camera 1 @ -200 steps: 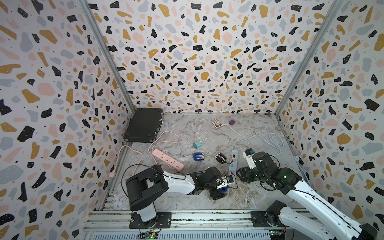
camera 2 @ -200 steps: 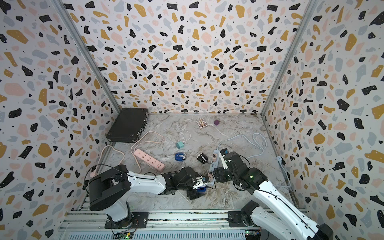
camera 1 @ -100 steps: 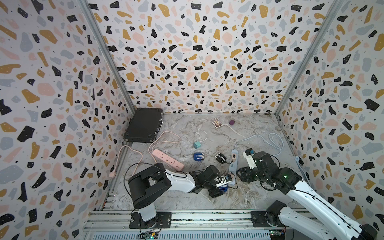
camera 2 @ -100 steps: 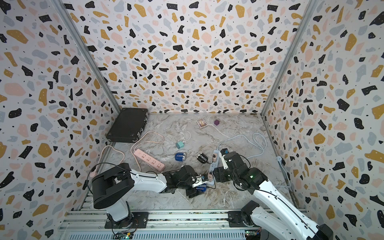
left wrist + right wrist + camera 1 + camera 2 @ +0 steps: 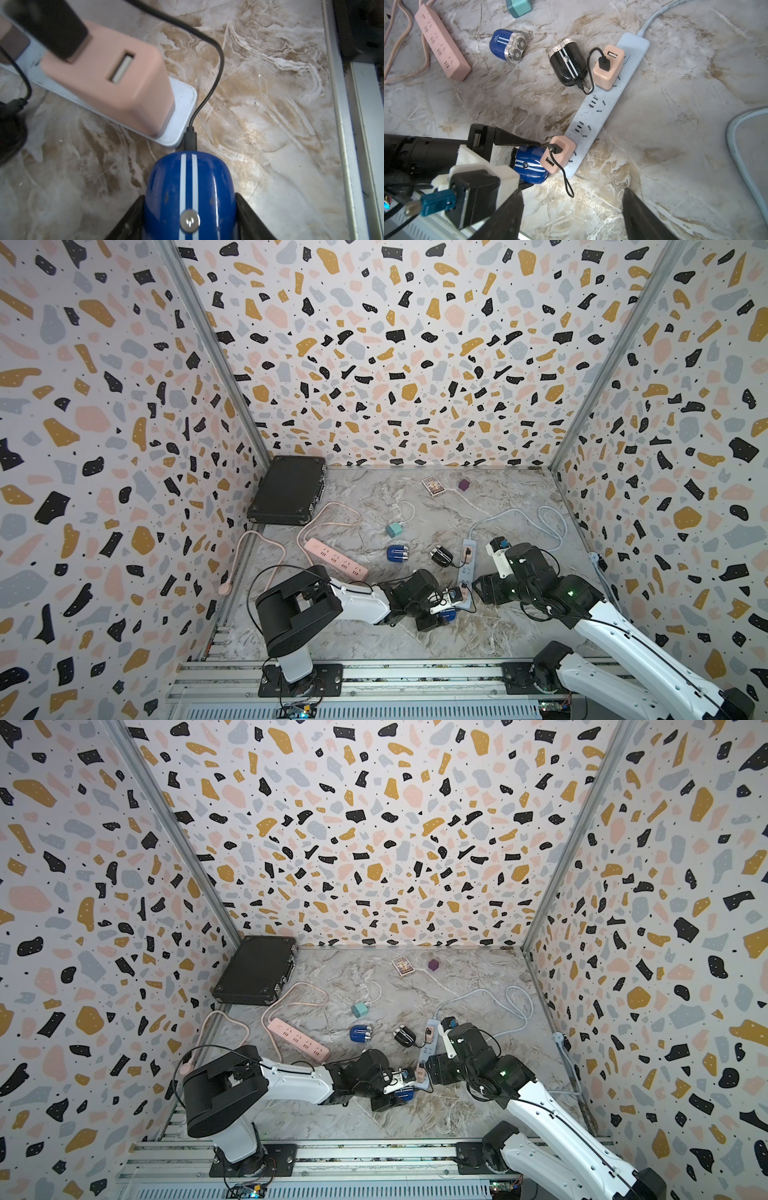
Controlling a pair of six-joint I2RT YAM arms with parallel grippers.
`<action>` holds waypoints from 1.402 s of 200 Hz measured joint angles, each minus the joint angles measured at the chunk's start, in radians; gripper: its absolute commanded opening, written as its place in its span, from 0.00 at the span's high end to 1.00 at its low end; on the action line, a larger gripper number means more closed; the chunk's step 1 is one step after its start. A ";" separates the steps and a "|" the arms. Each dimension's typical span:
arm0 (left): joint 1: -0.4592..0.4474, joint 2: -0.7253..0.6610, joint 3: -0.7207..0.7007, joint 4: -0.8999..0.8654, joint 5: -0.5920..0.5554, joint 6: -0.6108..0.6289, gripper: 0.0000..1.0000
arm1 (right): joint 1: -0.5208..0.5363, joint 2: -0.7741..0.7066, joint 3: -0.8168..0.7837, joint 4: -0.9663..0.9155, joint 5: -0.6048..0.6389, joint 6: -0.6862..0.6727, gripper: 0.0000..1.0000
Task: Unplug the electric shaver
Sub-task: Pick up the electric shaver from the center of the board, then remove the charging cable from the electric shaver.
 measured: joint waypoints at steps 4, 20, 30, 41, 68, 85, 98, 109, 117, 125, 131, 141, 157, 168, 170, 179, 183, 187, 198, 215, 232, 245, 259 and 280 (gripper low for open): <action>0.000 -0.002 0.000 -0.004 0.000 0.000 0.50 | 0.000 0.000 0.000 0.000 -0.001 0.000 0.24; 0.000 -0.019 0.000 -0.032 0.002 0.000 0.51 | 0.000 0.000 0.000 0.000 -0.006 0.000 0.24; 0.000 -0.041 0.000 -0.055 0.002 0.000 0.51 | 0.000 0.000 0.000 0.000 -0.008 0.000 0.24; 0.001 -0.077 0.000 -0.081 0.002 -0.001 0.52 | 0.000 0.000 0.000 0.000 -0.013 -0.001 0.24; 0.001 -0.195 0.000 -0.134 0.003 -0.001 0.52 | -0.002 0.000 0.010 -0.003 -0.021 -0.003 0.24; 0.001 -0.259 0.000 -0.148 0.002 0.000 0.52 | -0.002 0.000 0.026 -0.006 -0.027 -0.003 0.24; 0.001 -0.293 0.002 -0.162 0.000 0.000 0.52 | -0.002 0.000 0.043 -0.005 -0.038 -0.002 0.24; 0.001 -0.311 0.007 -0.179 -0.004 0.000 0.52 | -0.002 -0.001 0.058 -0.003 -0.049 0.001 0.24; 0.001 -0.320 0.009 -0.187 -0.008 0.001 0.53 | -0.002 -0.006 0.066 0.002 -0.059 0.006 0.24; 0.001 -0.327 0.011 -0.197 -0.015 0.002 0.53 | -0.002 -0.016 0.072 0.006 -0.069 0.016 0.24; 0.001 -0.330 0.012 -0.204 -0.021 0.003 0.53 | -0.002 -0.027 0.072 0.012 -0.079 0.027 0.26; 0.002 -0.336 0.012 -0.218 -0.028 0.003 0.53 | -0.002 -0.049 0.072 0.019 -0.091 0.047 0.28; 0.002 -0.348 0.012 -0.240 -0.047 0.003 0.54 | -0.002 -0.090 0.072 0.031 -0.109 0.093 0.29; 0.005 -0.356 0.012 -0.248 -0.058 0.003 0.54 | -0.002 -0.118 0.067 0.043 -0.119 0.124 0.32; 0.006 -0.357 0.012 -0.249 -0.060 0.003 0.54 | -0.002 -0.124 0.064 0.047 -0.122 0.134 0.32; 0.008 -0.364 0.012 -0.252 -0.073 0.003 0.54 | -0.002 -0.148 0.047 0.063 -0.130 0.159 0.33; 0.009 -0.367 0.012 -0.252 -0.076 0.003 0.54 | -0.002 -0.159 0.035 0.072 -0.134 0.176 0.34; 0.011 -0.370 0.012 -0.252 -0.078 0.003 0.54 | -0.002 -0.172 0.022 0.080 -0.138 0.189 0.34; 0.014 -0.378 0.012 -0.252 -0.091 0.003 0.54 | -0.002 -0.208 -0.023 0.100 -0.154 0.234 0.35; 0.019 -0.386 0.012 -0.252 -0.104 0.003 0.54 | -0.002 -0.267 -0.110 0.156 -0.186 0.322 0.37; 0.019 -0.388 0.012 -0.252 -0.114 0.003 0.54 | -0.002 -0.310 -0.213 0.254 -0.228 0.414 0.37; 0.020 -0.388 0.012 -0.251 -0.117 0.002 0.54 | -0.002 -0.313 -0.290 0.343 -0.263 0.489 0.37; 0.021 -0.388 0.014 -0.251 -0.118 0.001 0.54 | -0.002 -0.298 -0.355 0.430 -0.294 0.557 0.38; 0.024 -0.388 0.034 -0.261 -0.124 0.000 0.54 | -0.002 -0.267 -0.386 0.510 -0.331 0.630 0.38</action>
